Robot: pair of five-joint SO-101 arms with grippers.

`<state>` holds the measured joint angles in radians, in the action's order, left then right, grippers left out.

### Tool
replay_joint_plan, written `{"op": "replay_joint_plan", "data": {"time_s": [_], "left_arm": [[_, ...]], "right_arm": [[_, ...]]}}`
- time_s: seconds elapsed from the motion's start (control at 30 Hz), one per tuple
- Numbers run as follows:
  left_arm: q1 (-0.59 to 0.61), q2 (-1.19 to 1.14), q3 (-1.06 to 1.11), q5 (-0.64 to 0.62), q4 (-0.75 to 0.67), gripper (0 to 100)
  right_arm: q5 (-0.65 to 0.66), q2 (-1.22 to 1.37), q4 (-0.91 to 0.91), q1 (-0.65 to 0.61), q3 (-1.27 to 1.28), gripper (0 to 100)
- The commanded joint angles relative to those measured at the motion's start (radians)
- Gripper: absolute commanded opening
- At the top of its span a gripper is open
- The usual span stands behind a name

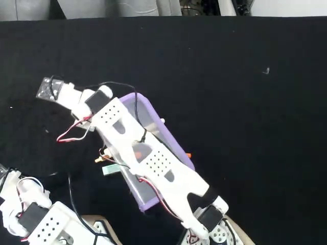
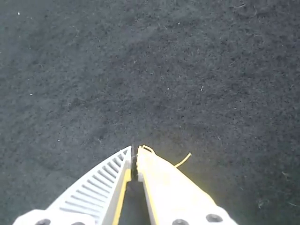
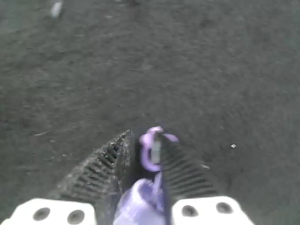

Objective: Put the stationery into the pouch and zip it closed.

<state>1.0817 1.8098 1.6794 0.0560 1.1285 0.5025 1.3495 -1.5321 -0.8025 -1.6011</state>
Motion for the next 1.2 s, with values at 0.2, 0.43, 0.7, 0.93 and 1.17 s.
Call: {"op": "replay_joint_plan", "data": {"time_s": [0.2,0.43,0.7,0.93,1.17], "left_arm": [[0.007,0.009,0.019,-0.006,-0.011,3],[0.007,0.009,0.019,-0.006,-0.009,3],[0.007,0.009,0.019,-0.006,-0.009,3],[0.007,0.009,0.019,-0.006,-0.009,3],[0.007,0.009,0.019,-0.006,-0.009,3]], "right_arm": [[0.008,-0.039,-0.023,0.035,-0.073,23.2],[0.008,-0.033,-0.021,0.037,-0.070,21.4],[0.008,-0.079,-0.021,0.041,-0.073,21.3],[0.009,-0.186,-0.054,0.031,-0.070,21.3],[0.002,-0.185,-0.012,0.066,-0.065,21.2]]}}
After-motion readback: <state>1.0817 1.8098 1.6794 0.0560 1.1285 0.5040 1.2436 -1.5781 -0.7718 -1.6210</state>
